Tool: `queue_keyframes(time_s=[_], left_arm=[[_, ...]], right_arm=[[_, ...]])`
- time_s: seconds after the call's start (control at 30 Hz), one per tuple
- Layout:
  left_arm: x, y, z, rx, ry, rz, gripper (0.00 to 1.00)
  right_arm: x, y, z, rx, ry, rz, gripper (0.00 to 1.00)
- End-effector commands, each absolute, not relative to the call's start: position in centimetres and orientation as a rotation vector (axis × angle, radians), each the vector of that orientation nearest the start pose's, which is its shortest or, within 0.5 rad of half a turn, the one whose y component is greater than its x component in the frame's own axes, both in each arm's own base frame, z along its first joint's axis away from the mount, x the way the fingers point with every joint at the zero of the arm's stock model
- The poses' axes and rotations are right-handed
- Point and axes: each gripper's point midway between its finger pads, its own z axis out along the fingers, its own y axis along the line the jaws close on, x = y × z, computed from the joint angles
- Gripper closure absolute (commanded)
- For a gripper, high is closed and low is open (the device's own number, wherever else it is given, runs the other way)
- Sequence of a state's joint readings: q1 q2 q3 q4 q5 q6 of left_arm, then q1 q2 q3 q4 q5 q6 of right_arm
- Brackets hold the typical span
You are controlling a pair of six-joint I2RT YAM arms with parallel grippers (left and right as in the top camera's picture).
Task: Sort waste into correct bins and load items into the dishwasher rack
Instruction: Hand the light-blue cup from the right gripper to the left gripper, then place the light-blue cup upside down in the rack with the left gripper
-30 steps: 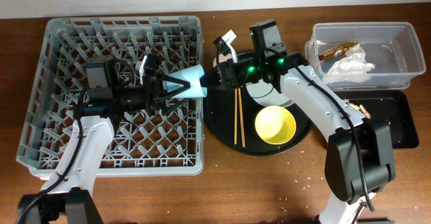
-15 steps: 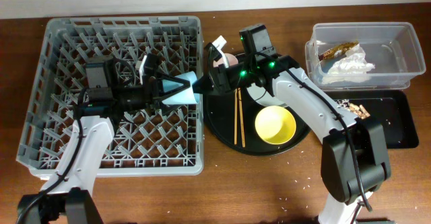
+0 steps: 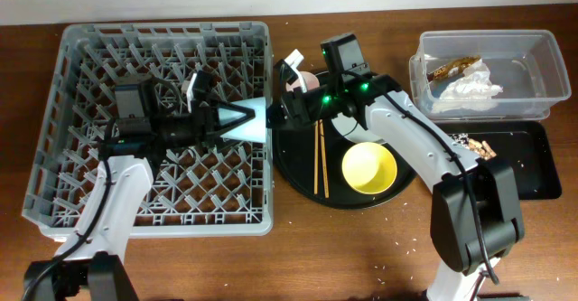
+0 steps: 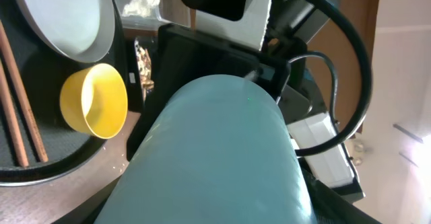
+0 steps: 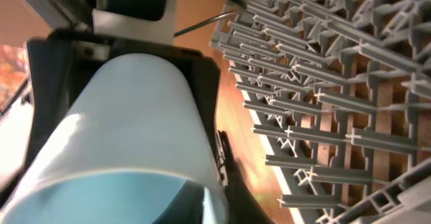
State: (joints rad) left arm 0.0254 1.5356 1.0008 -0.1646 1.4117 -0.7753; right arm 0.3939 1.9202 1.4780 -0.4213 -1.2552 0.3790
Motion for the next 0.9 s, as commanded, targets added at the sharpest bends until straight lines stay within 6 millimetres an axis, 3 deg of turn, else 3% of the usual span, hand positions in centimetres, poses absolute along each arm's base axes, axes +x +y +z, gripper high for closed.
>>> queue_keyframes(time_s=[0.0,0.07,0.2,0.3,0.47,0.57,0.7,0.87], left_arm=[[34.2,-16.1,24.2,-0.006,2.188,-1.932,0.43],[34.7,-16.0,24.9,0.061,2.141,-1.897,0.44],[35.9,-14.8,26.0,0.143,2.051,-1.818,0.45],[36.9,-13.8,26.8,0.174,1.992,-1.738,0.49],[40.1,-12.2,25.4,-0.002,2.007,-1.526,0.49],[41.5,-10.8,22.9,-0.121,2.097,-1.339,0.50],[41.4,-9.7,20.4,-0.153,2.329,-0.965,0.50],[40.1,-9.4,21.9,-0.051,2.497,-0.534,0.50]], right_arm=[[33.6,32.5,21.4,-0.668,2.298,1.903,0.57],[34.0,32.1,21.4,-0.652,2.297,1.898,0.42],[35.7,30.6,20.9,-0.581,2.311,1.838,0.34],[37.5,28.1,20.0,-0.496,2.342,1.755,0.16],[39.9,23.3,16.8,-0.310,2.484,1.509,0.12],[40.1,20.5,15.3,-0.242,2.581,1.332,0.11],[39.2,17.8,14.5,-0.188,2.699,1.079,0.09],[38.6,15.4,14.6,-0.148,2.760,0.847,0.04]])
